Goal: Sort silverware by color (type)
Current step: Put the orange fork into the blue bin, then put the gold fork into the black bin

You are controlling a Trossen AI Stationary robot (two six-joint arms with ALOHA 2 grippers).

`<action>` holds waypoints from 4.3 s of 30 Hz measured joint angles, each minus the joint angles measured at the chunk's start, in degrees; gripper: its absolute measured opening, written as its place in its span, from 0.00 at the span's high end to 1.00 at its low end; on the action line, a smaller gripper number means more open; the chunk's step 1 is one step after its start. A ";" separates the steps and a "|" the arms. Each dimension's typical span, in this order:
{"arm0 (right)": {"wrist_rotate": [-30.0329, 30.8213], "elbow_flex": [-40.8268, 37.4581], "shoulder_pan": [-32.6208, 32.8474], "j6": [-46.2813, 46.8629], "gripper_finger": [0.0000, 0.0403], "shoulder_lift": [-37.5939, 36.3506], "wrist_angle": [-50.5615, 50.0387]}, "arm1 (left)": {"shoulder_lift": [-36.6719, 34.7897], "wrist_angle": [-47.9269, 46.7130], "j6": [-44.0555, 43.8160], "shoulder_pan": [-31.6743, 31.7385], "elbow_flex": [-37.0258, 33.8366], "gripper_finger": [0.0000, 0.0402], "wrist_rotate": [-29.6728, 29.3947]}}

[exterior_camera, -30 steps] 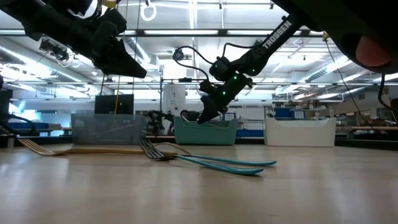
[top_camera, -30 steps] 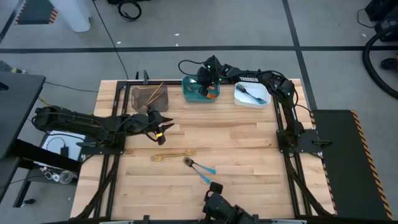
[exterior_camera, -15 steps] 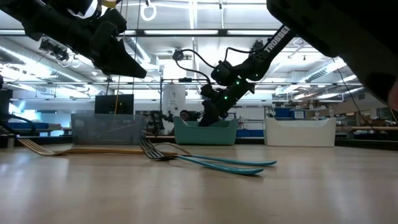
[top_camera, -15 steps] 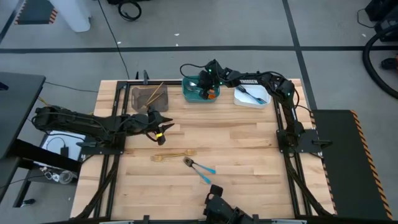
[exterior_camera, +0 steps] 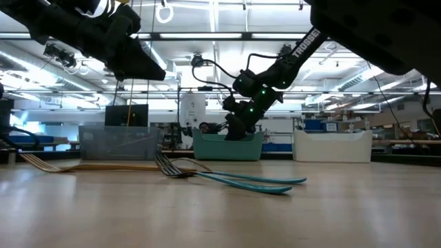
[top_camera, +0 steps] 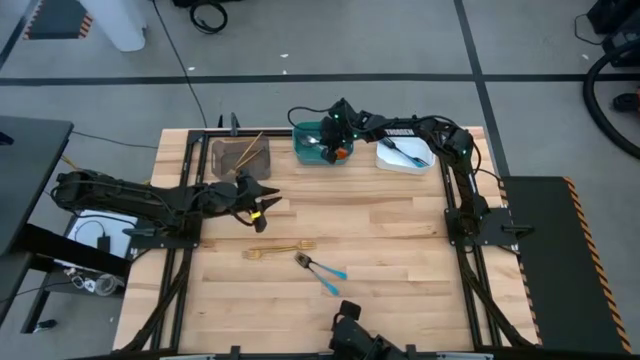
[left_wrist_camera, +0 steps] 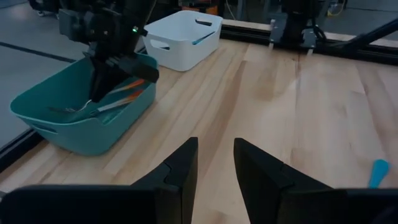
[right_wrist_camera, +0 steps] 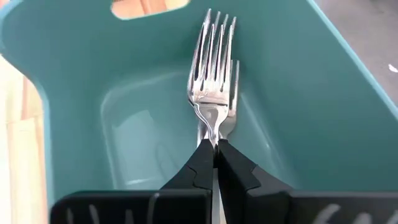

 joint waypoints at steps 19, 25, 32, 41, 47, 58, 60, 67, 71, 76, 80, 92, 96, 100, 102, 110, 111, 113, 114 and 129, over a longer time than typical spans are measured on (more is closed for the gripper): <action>0.92 0.28 0.02 2.31 0.75 -0.06 -0.45 | 0.00 4.53 3.38 0.09 0.00 0.72 5.17; 3.65 1.39 0.72 3.59 0.75 -1.51 -0.92 | 0.00 4.72 4.95 0.09 0.00 0.72 5.17; 7.55 1.44 2.15 3.59 0.75 -3.72 -1.69 | 0.00 4.36 4.05 0.00 0.00 0.72 5.48; 10.85 1.44 6.62 5.28 0.75 -8.02 -4.20 | 0.00 -4.24 -2.67 0.00 -0.02 0.72 11.68; 11.07 1.42 10.91 7.41 0.75 -9.29 -6.24 | 0.00 -9.25 -5.49 0.00 0.00 0.72 11.75; 14.01 1.40 19.01 11.68 0.75 -9.63 -7.26 | 0.02 -12.39 -9.82 -3.03 -0.02 0.72 11.77; 14.02 1.40 20.46 12.42 0.75 -9.63 -7.96 | 0.02 -12.71 -10.15 -3.95 0.00 0.72 11.75; 14.04 1.40 25.70 16.33 0.75 -9.63 -10.17 | 0.02 -15.11 -11.74 -6.17 0.00 0.72 11.75; 16.05 1.40 29.02 16.98 0.75 -9.63 -10.16 | 0.02 -16.40 -12.81 -6.98 0.00 0.72 11.77; 17.80 1.40 32.51 18.26 0.75 -9.63 -10.18 | 0.02 -17.45 -13.21 -7.72 0.00 0.72 11.75; 18.46 1.40 35.06 18.96 0.75 -9.63 -10.29 | 0.02 -17.59 -13.73 -7.78 0.00 0.72 11.77; 18.94 1.40 42.84 19.16 0.75 -9.59 -10.34 | 0.02 -18.44 -16.85 -9.69 0.00 0.72 13.26; 22.30 1.40 45.02 18.25 0.75 -9.52 -10.36 | 0.02 -18.59 -18.06 -11.54 0.00 0.72 13.26; 22.38 1.40 46.82 16.99 0.75 -9.49 -10.41 | 0.02 -19.33 -17.68 -13.27 0.00 0.72 13.26; 21.40 1.40 47.59 16.73 0.75 -9.48 -10.93 | 0.04 -19.83 -17.58 -13.58 -0.02 0.72 13.26; 22.68 -2.03 49.28 13.93 0.75 -9.37 -10.47 | 2.38 -17.80 -17.13 -15.18 -0.04 0.72 7.60; 22.70 -2.57 49.36 13.93 0.75 -9.37 -10.31 | 3.26 -16.71 -17.12 -15.48 -0.02 0.72 7.08; 23.14 -3.74 49.45 14.10 0.75 -9.37 -10.19 | 5.18 -15.43 -17.08 -15.85 -0.02 0.72 6.40; 23.47 -4.32 49.52 14.48 0.75 -9.37 -10.30 | 6.22 -14.27 -17.06 -15.92 -0.04 0.72 6.10; 35.43 -6.91 53.41 16.44 0.75 -9.37 -10.21 | 18.34 -5.61 -16.99 -15.93 -0.04 0.72 5.65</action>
